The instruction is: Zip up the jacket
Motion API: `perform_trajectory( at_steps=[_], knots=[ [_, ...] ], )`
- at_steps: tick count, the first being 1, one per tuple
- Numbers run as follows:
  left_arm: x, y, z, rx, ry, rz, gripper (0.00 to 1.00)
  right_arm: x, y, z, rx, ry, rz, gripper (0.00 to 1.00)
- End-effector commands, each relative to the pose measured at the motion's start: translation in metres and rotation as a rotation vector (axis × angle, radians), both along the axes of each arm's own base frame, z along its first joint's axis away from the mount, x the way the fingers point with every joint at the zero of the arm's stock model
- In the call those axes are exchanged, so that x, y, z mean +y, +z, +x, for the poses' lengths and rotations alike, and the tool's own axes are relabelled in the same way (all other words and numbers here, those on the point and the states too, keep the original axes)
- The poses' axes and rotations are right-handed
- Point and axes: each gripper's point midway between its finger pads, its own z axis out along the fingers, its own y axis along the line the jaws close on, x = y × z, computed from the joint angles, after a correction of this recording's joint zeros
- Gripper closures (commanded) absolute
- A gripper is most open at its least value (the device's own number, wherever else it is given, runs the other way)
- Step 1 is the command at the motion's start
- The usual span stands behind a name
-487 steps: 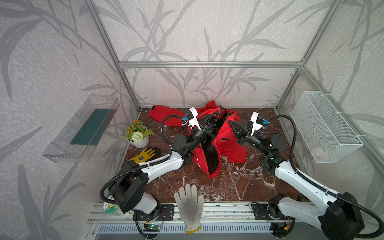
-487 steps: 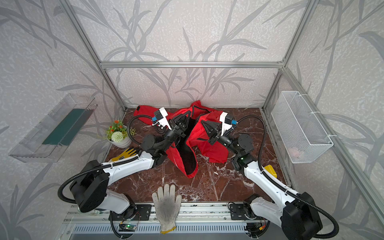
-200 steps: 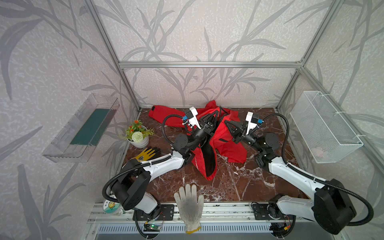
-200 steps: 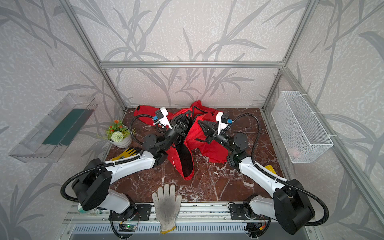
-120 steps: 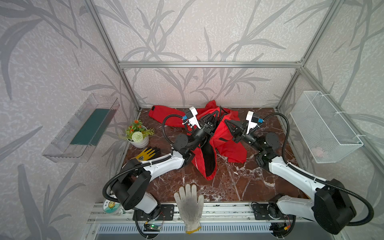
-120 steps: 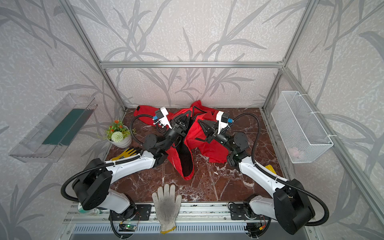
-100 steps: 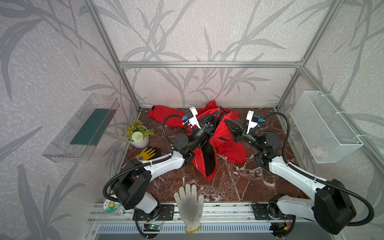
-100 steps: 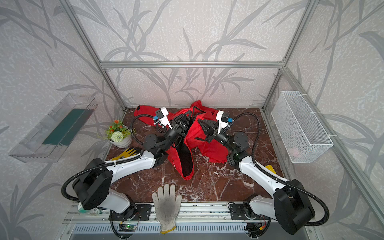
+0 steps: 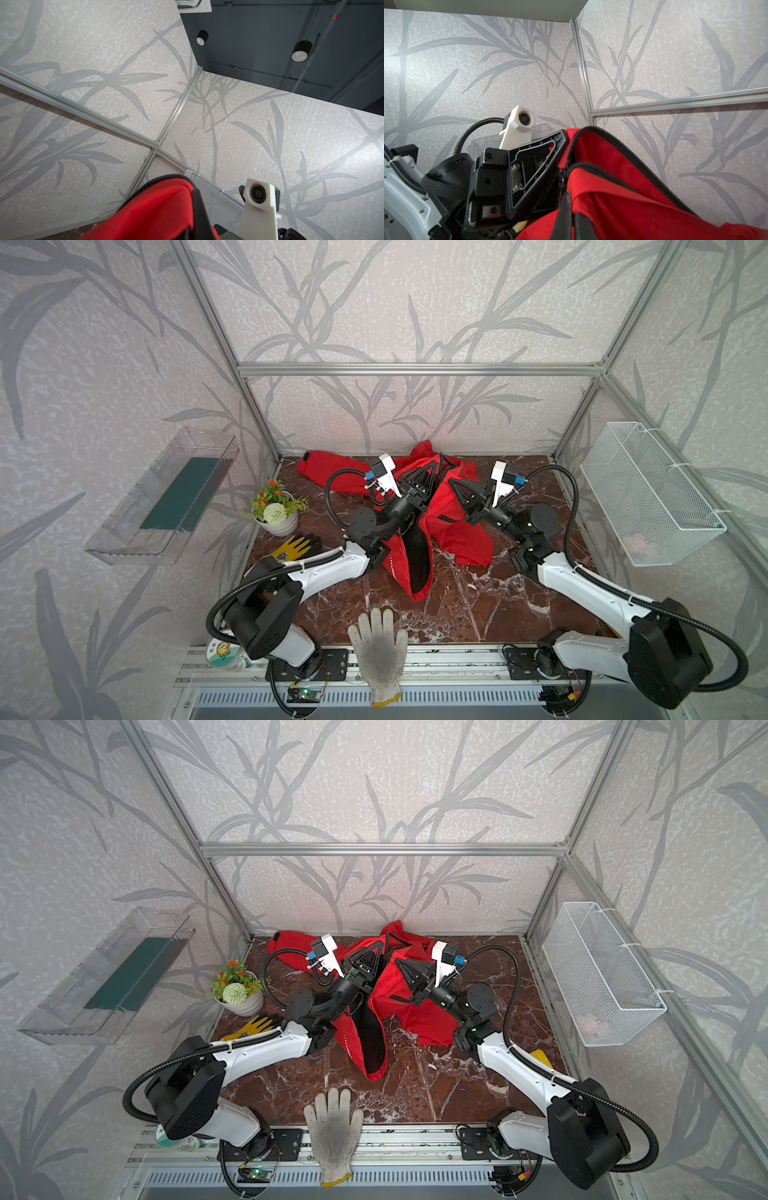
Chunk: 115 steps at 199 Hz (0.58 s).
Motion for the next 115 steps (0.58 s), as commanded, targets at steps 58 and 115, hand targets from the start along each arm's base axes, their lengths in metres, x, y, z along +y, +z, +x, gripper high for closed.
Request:
perform_trajectory(
  at_steps=[58,115],
  knots=[
    [0.0056,0.035,-0.0111,-0.093,-0.022,-0.076,1.0,-0.0067,0.014,-0.0099,-0.066,-0.002,0.036,1.0],
    [0.0034,0.032,-0.0092,-0.064,-0.053,-0.091,1.0,-0.0093,0.018,-0.0123,-0.08,-0.006,0.054,1.0]
  ],
)
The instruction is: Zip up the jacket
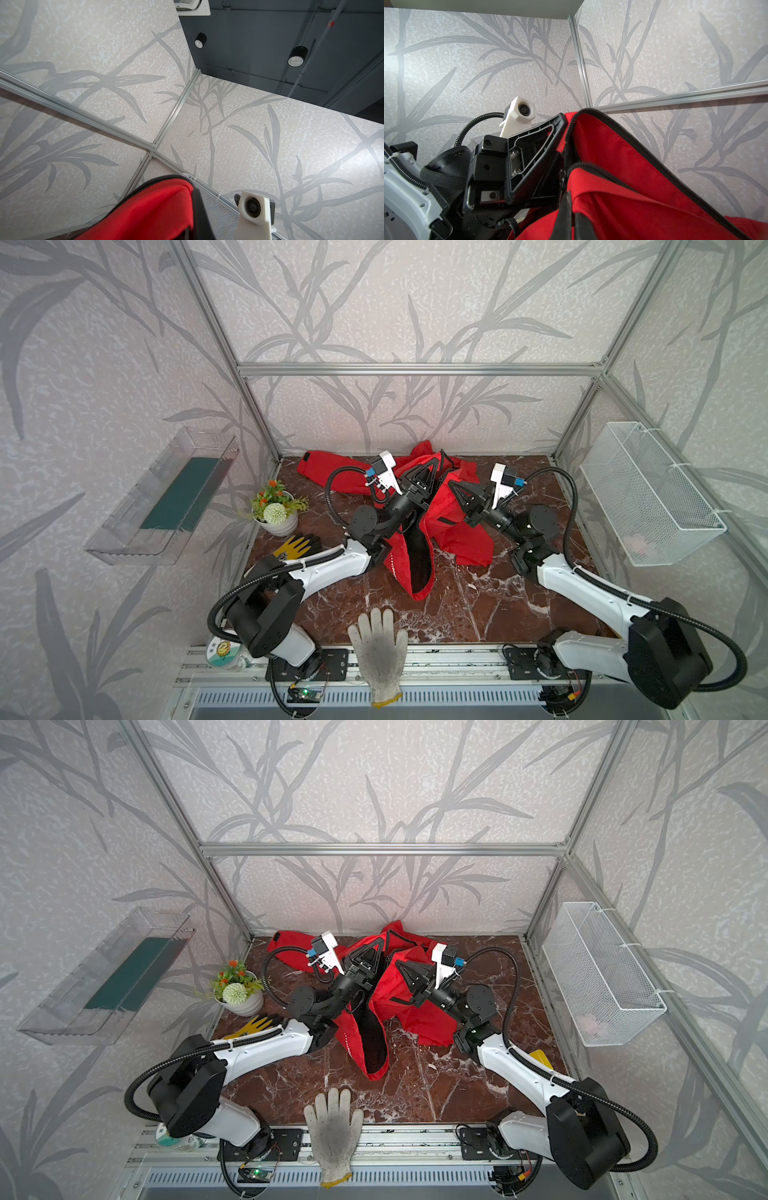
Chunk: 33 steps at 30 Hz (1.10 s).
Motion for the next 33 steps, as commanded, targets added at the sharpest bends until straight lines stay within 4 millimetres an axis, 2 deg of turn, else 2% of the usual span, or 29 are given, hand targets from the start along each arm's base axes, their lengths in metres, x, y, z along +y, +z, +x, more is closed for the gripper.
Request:
perform_trajectory(
  at_steps=[1,12,28,33],
  knots=[
    [0.006,0.026,-0.011,-0.069,-0.029,-0.068,1.0,-0.009,0.025,-0.012,-0.094,-0.008,0.055,1.0],
    [0.006,0.025,-0.01,-0.057,-0.033,-0.076,1.0,-0.014,0.035,-0.009,-0.111,-0.032,0.094,1.0],
    [0.007,0.027,-0.012,-0.058,-0.042,-0.083,1.0,-0.009,0.032,-0.005,-0.096,-0.007,0.09,1.0],
    [0.006,0.023,-0.011,-0.049,-0.046,-0.076,1.0,-0.01,0.034,-0.006,-0.102,-0.007,0.097,1.0]
  ],
)
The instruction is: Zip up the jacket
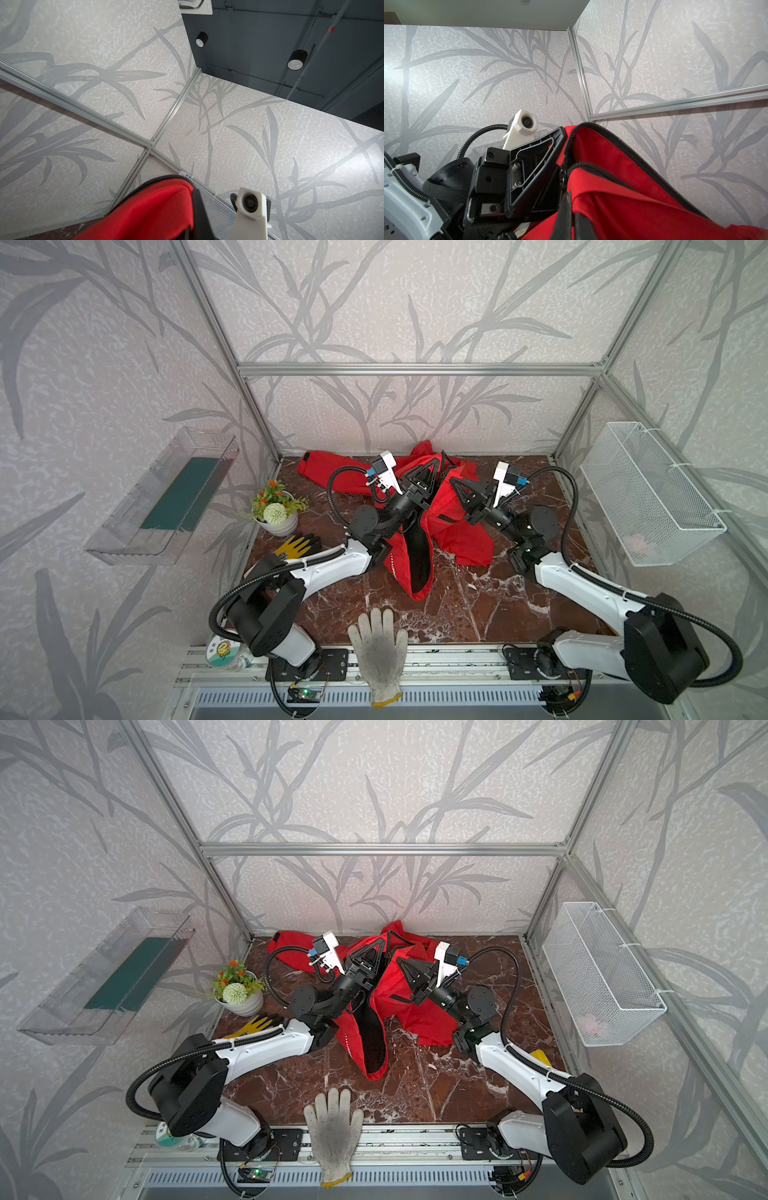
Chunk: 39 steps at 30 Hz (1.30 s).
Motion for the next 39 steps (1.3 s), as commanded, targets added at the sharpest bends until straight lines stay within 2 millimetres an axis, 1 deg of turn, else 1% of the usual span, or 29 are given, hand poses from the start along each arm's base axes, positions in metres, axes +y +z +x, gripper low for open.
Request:
perform_trajectory(
  at_steps=[1,10,13,25,33,37,39],
  knots=[
    [0.007,0.025,-0.013,-0.073,-0.024,-0.062,1.0,-0.006,0.029,-0.009,-0.097,-0.002,0.047,1.0],
    [0.001,0.016,-0.011,-0.053,-0.038,-0.05,1.0,-0.006,0.033,-0.009,-0.095,0.0,0.056,1.0],
    [0.002,0.012,-0.01,-0.045,-0.029,-0.046,1.0,-0.007,0.035,-0.01,-0.101,0.002,0.057,1.0],
    [0.005,0.009,-0.011,-0.036,-0.021,-0.044,1.0,-0.007,0.046,-0.014,-0.119,0.017,0.07,1.0],
    [0.009,0.015,-0.01,-0.041,0.004,-0.061,1.0,-0.01,0.047,-0.017,-0.106,0.019,0.09,1.0],
    [0.005,0.024,-0.012,-0.084,0.01,-0.05,1.0,-0.014,0.045,-0.017,-0.092,0.007,0.107,1.0],
    [0.003,0.023,-0.012,-0.097,0.019,-0.037,1.0,-0.015,0.045,-0.018,-0.091,0.002,0.113,1.0]
  ],
)
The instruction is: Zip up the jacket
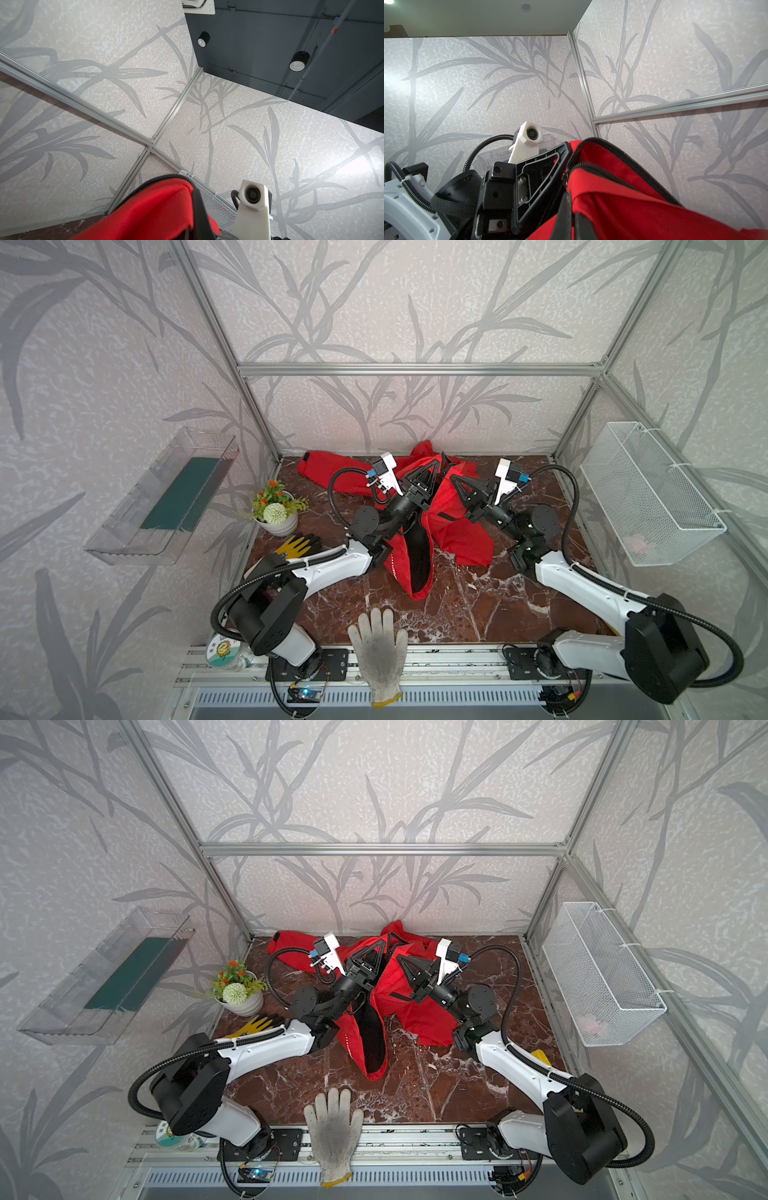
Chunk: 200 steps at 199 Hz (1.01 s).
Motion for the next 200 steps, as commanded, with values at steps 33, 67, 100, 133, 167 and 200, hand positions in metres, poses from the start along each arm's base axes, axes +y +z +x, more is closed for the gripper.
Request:
perform_trajectory(
  at_steps=[33,67,100,133,167,200],
  knots=[
    [0.0,0.027,-0.019,-0.168,0.058,0.019,1.0,-0.016,0.042,-0.023,-0.116,-0.009,0.087,1.0],
    [0.005,0.03,-0.019,-0.158,0.071,0.002,1.0,-0.018,0.045,-0.024,-0.123,-0.02,0.08,1.0],
    [0.008,0.034,-0.021,-0.155,0.074,-0.013,1.0,-0.02,0.04,-0.022,-0.113,-0.04,0.081,1.0],
    [0.017,0.029,-0.018,-0.118,0.104,-0.031,1.0,-0.029,0.039,-0.022,-0.102,-0.066,0.13,1.0],
    [0.02,0.029,-0.018,-0.115,0.112,-0.034,1.0,-0.034,0.051,-0.025,-0.081,0.023,0.26,1.0],
    [0.023,0.028,-0.018,-0.105,0.123,-0.042,1.0,-0.034,0.051,-0.024,-0.072,0.029,0.267,1.0]
  ],
)
